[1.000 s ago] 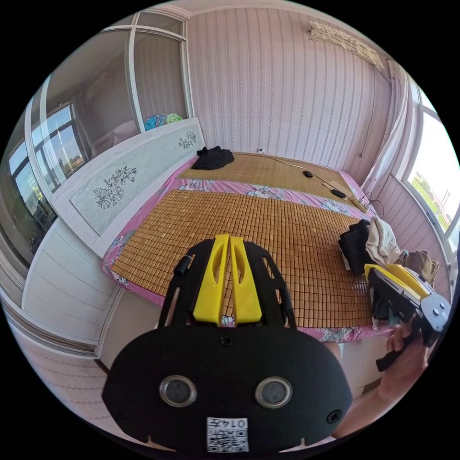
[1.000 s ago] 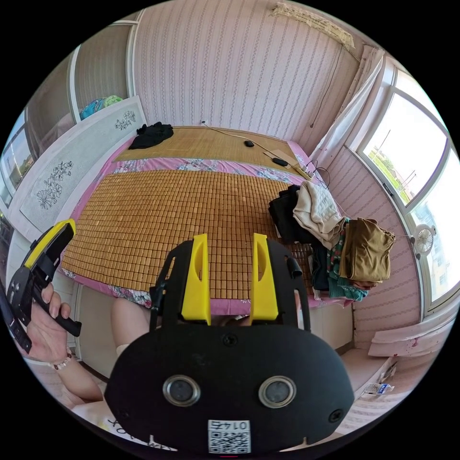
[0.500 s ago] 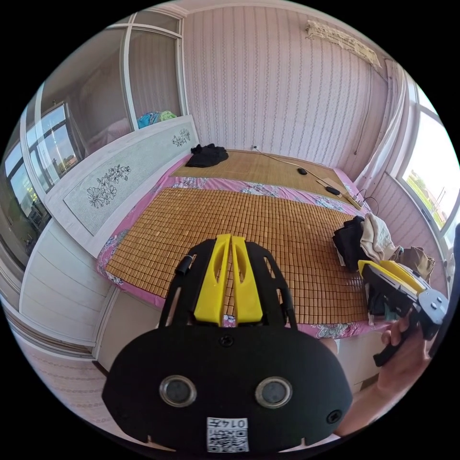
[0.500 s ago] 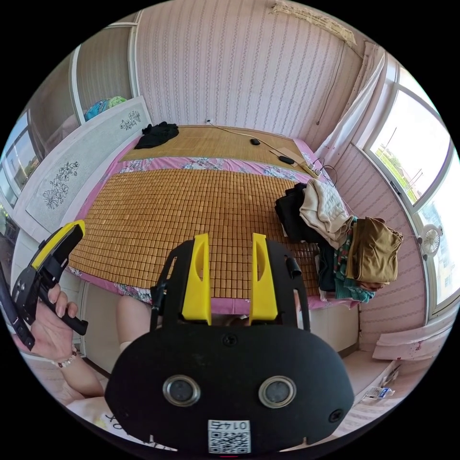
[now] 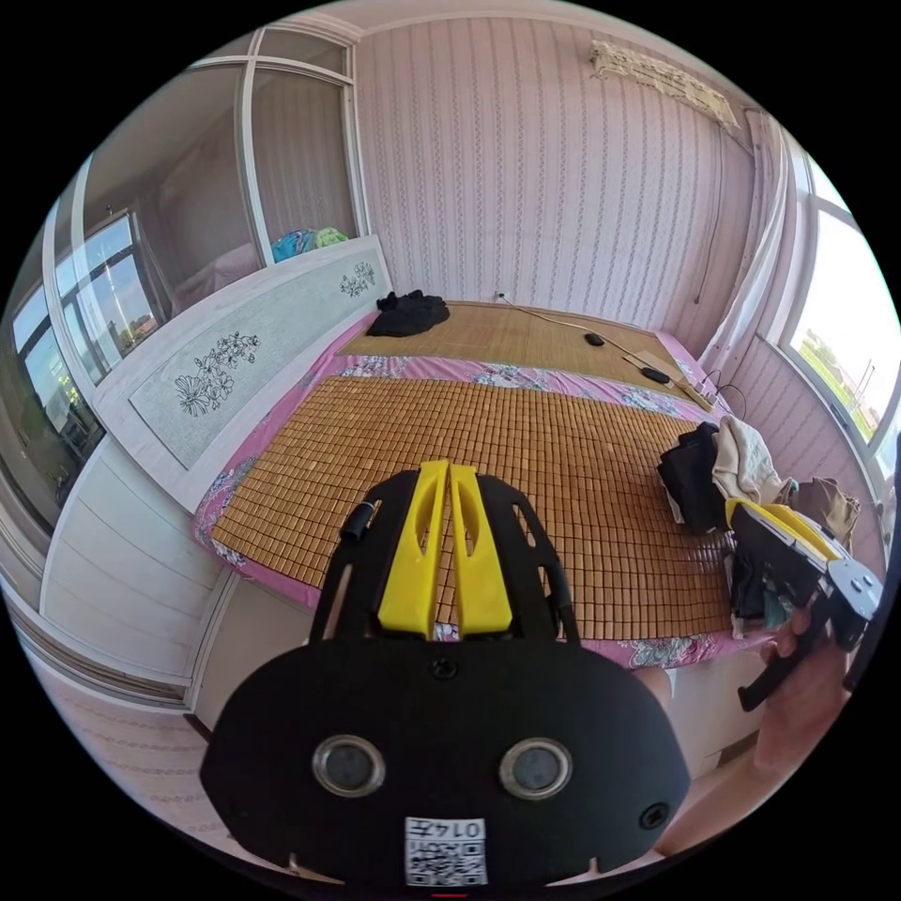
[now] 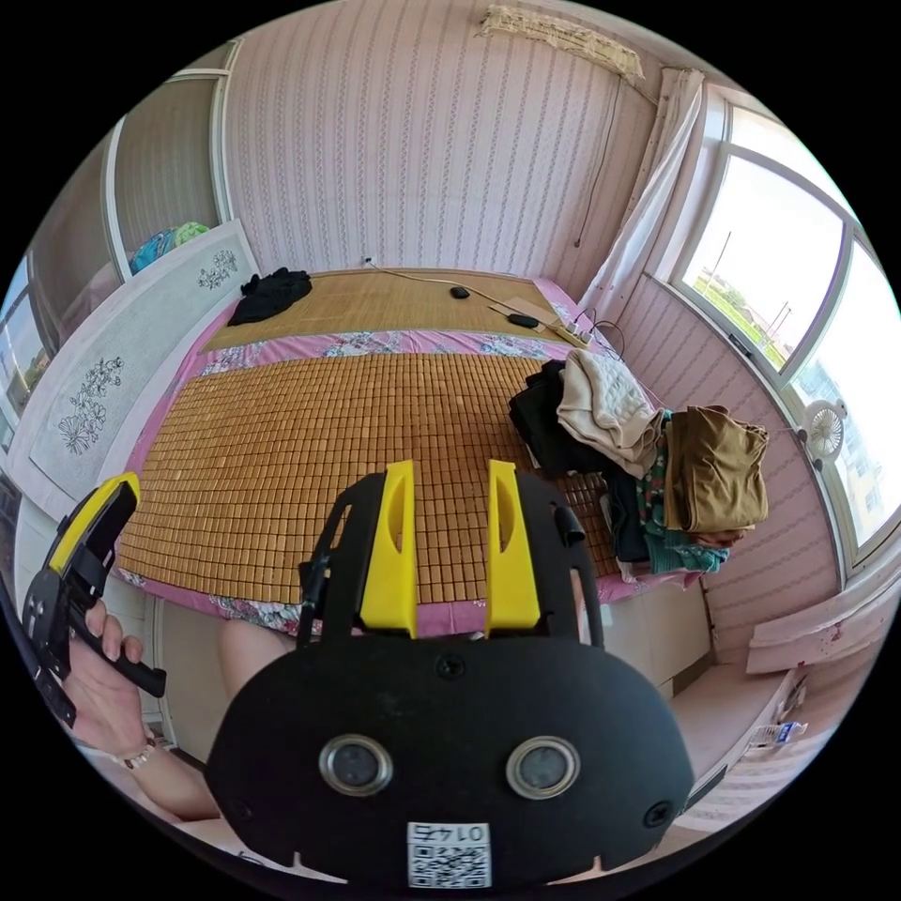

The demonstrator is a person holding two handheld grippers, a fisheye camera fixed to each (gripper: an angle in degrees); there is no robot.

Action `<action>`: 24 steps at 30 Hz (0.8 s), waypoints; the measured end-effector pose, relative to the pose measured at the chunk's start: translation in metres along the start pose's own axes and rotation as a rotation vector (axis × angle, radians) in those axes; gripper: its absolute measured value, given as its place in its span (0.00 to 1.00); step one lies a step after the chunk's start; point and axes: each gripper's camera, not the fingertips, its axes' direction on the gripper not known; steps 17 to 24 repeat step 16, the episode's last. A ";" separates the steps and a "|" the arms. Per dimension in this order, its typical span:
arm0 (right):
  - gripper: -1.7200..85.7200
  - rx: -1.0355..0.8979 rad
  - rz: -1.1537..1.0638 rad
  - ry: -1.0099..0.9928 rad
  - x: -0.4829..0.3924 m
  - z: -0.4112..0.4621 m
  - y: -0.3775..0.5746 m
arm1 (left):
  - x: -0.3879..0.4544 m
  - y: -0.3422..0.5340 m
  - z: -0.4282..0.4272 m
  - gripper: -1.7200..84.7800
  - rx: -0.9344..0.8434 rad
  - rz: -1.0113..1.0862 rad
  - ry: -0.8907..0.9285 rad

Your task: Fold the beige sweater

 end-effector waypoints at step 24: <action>0.15 -0.054 -0.032 -0.050 -0.023 -0.010 -0.004 | -0.003 0.031 0.031 0.01 -0.039 -0.052 0.010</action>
